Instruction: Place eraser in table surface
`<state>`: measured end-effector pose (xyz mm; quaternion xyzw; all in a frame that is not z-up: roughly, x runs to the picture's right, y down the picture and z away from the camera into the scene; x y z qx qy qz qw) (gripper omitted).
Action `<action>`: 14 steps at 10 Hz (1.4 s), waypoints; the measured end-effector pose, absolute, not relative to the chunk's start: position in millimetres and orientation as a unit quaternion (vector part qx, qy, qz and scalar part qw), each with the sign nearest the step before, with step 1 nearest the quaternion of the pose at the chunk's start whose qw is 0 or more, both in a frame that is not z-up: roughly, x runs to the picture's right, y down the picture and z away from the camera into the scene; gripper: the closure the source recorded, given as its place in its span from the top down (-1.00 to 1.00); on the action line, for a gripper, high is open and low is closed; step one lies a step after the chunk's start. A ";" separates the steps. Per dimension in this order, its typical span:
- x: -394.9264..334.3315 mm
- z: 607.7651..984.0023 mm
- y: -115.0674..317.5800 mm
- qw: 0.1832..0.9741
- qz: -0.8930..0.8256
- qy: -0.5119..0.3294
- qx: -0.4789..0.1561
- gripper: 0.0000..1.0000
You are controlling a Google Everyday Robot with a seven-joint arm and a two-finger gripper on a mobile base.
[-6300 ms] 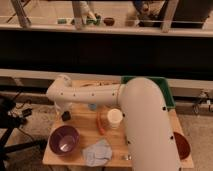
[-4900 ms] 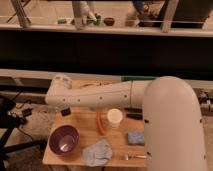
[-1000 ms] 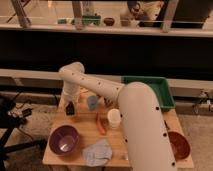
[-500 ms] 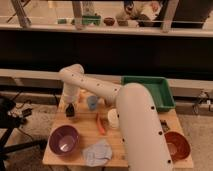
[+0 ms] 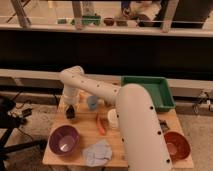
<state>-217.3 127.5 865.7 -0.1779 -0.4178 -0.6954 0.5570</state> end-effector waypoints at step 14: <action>-217.4 870.9 136.1 0.554 -0.693 -0.422 -0.187 0.11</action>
